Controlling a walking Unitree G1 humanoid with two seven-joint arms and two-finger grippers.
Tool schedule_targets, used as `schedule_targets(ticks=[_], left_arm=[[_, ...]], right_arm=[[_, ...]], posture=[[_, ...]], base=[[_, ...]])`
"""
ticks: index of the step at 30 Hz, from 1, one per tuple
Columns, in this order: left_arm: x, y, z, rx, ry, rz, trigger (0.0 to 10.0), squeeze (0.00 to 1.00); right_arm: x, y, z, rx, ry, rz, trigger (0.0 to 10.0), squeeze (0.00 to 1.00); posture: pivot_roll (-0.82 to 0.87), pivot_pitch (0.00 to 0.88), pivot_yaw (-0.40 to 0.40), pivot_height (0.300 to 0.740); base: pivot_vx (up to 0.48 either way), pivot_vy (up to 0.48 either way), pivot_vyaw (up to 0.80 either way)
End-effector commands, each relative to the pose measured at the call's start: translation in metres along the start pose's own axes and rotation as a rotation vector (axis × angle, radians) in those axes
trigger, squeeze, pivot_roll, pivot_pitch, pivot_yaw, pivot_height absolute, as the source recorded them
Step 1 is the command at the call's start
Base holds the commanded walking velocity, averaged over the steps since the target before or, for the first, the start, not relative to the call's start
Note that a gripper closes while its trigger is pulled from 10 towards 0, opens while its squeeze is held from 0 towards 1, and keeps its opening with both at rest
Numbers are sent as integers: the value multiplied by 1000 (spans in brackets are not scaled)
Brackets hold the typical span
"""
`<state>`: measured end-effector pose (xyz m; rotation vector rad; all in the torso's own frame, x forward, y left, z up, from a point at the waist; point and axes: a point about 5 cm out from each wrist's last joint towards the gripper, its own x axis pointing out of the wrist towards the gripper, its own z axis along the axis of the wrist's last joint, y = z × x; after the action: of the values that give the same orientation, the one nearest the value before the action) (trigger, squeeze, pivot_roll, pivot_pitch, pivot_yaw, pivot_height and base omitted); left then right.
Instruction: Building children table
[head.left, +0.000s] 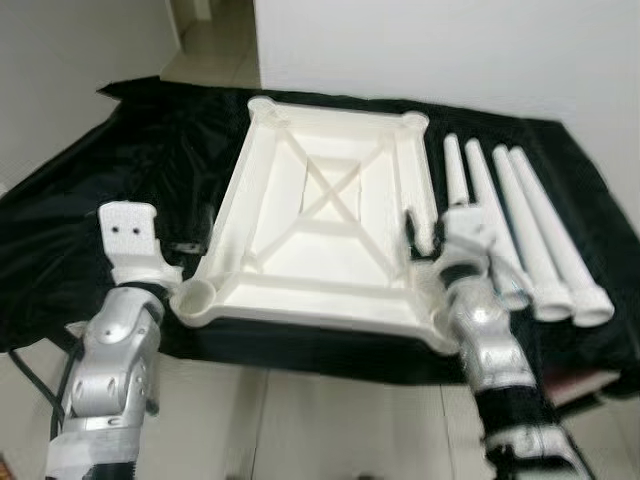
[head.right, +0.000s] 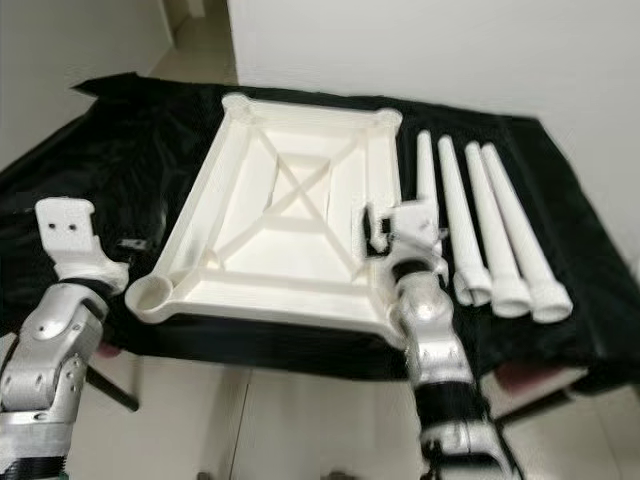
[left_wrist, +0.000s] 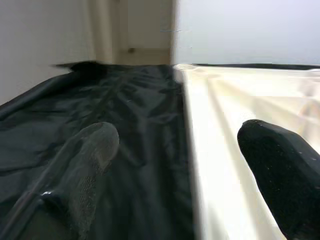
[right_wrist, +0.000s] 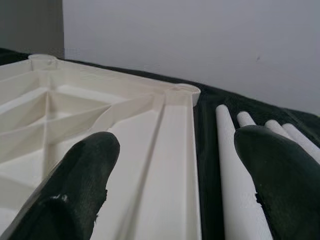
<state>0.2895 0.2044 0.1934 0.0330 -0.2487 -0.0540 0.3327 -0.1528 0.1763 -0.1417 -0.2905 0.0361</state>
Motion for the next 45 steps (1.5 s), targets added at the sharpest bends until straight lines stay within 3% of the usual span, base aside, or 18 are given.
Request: schedule_targets(ticks=[1,8,11,13,18,20,25,32,35,38,45], left_arm=[[-3,2,-2,6,10,5,10000,0],[-6,1,-11,9,72,-56,10000,0],[-10,0,-20,4,126,-120,10000,0],[-17,-6,-26,-41,183,-222,10000,0],[-24,-14,-29,-67,218,-324,10000,0],[-33,-31,-30,-124,264,-469,10000,0],[-37,-54,-28,-95,275,-586,10000,0],[-29,-70,-12,-106,223,-630,10000,0],[-28,-71,-10,-105,218,-634,10000,0],[-27,-71,-6,-95,207,-627,10000,0],[-26,-71,-2,-94,196,-619,10000,0]], right_arm=[[-2,3,-3,6,17,8,10000,0],[-1,-7,-11,11,88,-102,10000,0],[-2,-15,-19,45,156,-192,10000,0],[-5,-24,-27,90,218,-263,10000,0],[-7,-28,-30,127,256,-296,10000,0],[-8,-27,-33,177,287,-271,10000,0],[-7,-25,-38,215,353,-240,10000,0],[-11,-31,-47,268,452,-263,10000,0],[-12,-35,-46,273,439,-281,10000,0],[-14,-44,-45,390,408,-324,10000,0],[-17,-48,-45,455,377,-348,10000,0]], posture=[[14,94,-4,740],[6,98,10,740],[4,98,13,740],[-5,100,25,740],[-14,99,35,740],[-20,96,43,740],[-26,90,44,740],[-29,80,42,740],[-30,75,42,740],[-28,73,41,740],[-27,73,44,740]], base=[[0,0,0],[0,0,0],[0,0,0],[0,0,0],[0,0,0],[0,0,0],[0,0,0],[0,0,0],[0,0,0],[0,0,0],[0,0,0]])
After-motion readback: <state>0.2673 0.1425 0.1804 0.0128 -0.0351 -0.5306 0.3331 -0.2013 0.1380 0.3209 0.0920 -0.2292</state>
